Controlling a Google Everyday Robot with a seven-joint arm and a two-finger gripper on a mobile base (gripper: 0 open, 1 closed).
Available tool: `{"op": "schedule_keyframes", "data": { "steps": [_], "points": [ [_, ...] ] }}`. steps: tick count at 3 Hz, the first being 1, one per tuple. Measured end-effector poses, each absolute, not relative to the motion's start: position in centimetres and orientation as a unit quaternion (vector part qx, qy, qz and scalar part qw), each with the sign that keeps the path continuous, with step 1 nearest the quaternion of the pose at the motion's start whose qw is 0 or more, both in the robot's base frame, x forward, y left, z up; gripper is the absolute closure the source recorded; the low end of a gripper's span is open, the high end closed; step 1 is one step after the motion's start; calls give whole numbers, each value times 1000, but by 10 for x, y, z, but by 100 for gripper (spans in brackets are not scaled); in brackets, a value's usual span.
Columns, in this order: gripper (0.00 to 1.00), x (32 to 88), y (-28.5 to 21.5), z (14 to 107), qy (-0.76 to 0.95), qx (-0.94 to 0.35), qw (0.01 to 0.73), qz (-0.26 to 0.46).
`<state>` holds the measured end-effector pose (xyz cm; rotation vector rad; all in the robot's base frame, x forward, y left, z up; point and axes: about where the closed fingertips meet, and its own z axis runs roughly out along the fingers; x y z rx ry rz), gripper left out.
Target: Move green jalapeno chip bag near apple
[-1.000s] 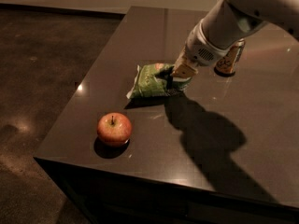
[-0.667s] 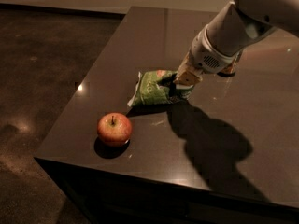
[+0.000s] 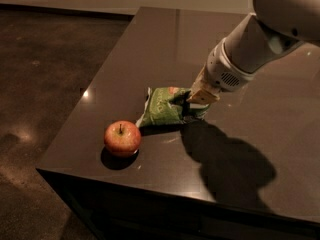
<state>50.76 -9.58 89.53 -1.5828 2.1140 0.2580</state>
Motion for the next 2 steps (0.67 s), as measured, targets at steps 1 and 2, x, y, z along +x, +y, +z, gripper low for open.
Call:
{"op": "schedule_keyframes", "data": {
  "steps": [1,2],
  "points": [
    [85,497,-95,890,775,-578,237,97],
    [62,497,-94,890,774,-579,237,96]
  ]
}}
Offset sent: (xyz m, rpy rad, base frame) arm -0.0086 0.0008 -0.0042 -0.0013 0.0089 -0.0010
